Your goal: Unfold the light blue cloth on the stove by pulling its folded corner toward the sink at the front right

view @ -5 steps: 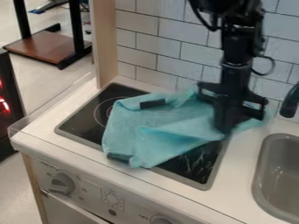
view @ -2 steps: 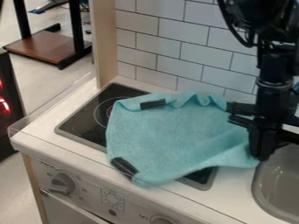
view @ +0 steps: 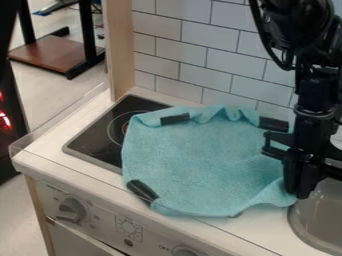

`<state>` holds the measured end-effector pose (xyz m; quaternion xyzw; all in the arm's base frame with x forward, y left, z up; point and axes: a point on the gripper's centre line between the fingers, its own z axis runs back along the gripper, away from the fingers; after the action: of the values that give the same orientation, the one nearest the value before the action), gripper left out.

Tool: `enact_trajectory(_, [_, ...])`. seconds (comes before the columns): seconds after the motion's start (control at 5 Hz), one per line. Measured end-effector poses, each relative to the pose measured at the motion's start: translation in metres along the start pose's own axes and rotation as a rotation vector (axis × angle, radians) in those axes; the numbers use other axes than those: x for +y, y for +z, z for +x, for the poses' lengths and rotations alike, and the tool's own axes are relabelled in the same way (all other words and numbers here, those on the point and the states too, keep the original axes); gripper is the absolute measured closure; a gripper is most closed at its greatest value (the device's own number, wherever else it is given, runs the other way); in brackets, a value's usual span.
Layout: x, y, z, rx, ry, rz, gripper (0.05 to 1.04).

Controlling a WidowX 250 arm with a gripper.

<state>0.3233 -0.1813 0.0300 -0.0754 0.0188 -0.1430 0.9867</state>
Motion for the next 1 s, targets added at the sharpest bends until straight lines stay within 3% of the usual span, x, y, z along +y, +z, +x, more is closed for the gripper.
enact_trajectory(0.4, [0.001, -0.001, -0.001, 0.004, 0.016, 0.003, 0.278])
enact_trajectory(0.6, [0.002, -0.001, -0.002, 0.013, 0.019, 0.014, 0.062])
enact_trajectory(0.8, [0.003, 0.008, -0.001, -0.003, 0.027, 0.023, 0.076])
enact_trajectory(1.0, [0.001, 0.032, 0.003, -0.071, 0.026, 0.021, 0.084])
